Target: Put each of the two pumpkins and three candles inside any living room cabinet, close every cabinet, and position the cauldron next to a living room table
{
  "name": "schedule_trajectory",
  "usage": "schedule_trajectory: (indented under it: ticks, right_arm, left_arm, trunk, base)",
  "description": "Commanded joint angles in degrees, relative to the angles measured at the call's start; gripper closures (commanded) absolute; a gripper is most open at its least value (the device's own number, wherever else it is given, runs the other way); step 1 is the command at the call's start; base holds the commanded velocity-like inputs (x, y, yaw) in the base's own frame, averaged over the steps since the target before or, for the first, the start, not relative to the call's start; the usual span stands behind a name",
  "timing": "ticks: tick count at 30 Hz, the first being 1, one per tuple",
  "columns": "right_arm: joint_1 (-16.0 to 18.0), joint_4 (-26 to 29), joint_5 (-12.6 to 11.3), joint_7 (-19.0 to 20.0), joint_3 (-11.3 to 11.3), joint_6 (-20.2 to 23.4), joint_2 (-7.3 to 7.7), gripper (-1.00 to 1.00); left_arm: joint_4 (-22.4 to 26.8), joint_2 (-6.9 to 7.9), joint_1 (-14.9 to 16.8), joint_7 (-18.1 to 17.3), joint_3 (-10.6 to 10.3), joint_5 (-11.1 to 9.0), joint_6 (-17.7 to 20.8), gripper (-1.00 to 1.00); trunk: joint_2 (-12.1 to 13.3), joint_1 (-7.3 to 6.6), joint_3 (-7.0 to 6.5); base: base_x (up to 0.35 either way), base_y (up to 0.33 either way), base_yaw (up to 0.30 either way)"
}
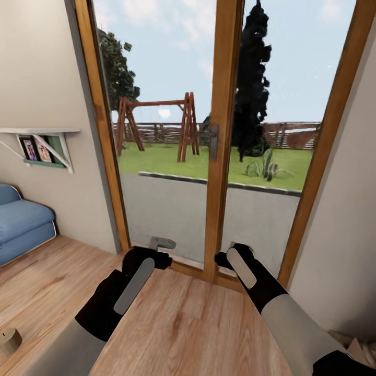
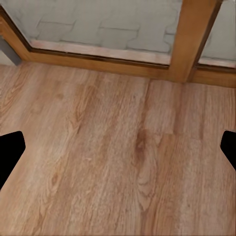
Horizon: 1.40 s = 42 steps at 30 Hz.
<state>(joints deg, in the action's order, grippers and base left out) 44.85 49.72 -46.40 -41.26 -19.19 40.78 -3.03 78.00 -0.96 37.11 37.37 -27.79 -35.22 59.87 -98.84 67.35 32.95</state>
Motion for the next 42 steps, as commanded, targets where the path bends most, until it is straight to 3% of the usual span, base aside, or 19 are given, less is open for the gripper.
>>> schedule_trajectory:
  ticks: [1,9,24,42]
  right_arm:
    - [0.05,0.08,-0.55,-0.57,-0.14,0.06,0.04,-1.0]
    - [0.06,0.07,-0.54,-0.58,-0.15,0.09,0.04,-1.0]
    - [0.06,0.04,-0.52,-0.66,-0.22,0.09,-0.04,-1.0]
    - [0.05,0.03,-0.46,-0.66,-0.28,0.09,-0.11,-1.0]
  left_arm:
    - [0.0,-0.01,0.07,0.6,-0.07,-0.55,0.13,-1.0]
    - [-0.03,-0.01,0.07,0.6,0.01,-0.55,0.13,-1.0]
    - [-0.04,-0.05,0.07,0.59,0.12,-0.55,0.13,-1.0]
    - [-0.04,-0.08,0.07,0.59,0.2,-0.63,0.13,-1.0]
  trunk:
    - [-0.03,0.02,0.05]
    - [-0.03,0.02,-0.14]
    - [-0.03,0.02,-0.52]
    - [-0.03,0.02,-0.97]
  base:
    - [0.268,-0.207,0.229]
    - [0.267,-0.158,0.269]
    - [0.222,0.057,0.283]
    - [0.037,0.002,0.284]
